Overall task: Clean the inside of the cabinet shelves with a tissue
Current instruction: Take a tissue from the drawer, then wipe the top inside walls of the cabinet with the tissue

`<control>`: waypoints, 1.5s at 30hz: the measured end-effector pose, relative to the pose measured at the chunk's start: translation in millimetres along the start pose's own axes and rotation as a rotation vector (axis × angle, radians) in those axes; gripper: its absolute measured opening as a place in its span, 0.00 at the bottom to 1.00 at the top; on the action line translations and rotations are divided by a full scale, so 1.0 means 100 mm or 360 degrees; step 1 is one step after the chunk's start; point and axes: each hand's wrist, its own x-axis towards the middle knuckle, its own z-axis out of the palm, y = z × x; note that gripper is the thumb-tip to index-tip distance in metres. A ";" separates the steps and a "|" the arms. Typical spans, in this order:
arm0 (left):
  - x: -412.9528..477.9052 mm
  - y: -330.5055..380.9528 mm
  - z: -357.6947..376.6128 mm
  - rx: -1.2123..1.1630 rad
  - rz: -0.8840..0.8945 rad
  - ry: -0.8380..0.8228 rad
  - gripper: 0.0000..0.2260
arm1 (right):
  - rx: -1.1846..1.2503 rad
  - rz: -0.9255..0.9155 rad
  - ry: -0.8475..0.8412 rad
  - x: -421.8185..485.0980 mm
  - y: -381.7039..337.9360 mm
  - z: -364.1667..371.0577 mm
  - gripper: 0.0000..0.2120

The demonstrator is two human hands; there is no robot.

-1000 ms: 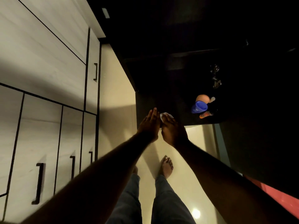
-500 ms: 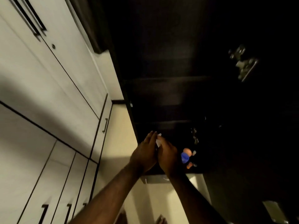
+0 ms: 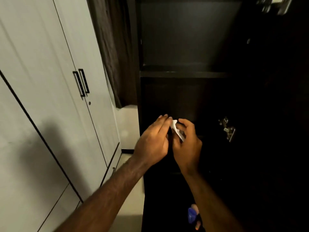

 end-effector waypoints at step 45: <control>1.23 -0.81 -0.20 0.0151 -0.0171 0.0637 0.33 | -0.1333 -0.0832 -0.0374 1.52 -0.95 0.75 0.19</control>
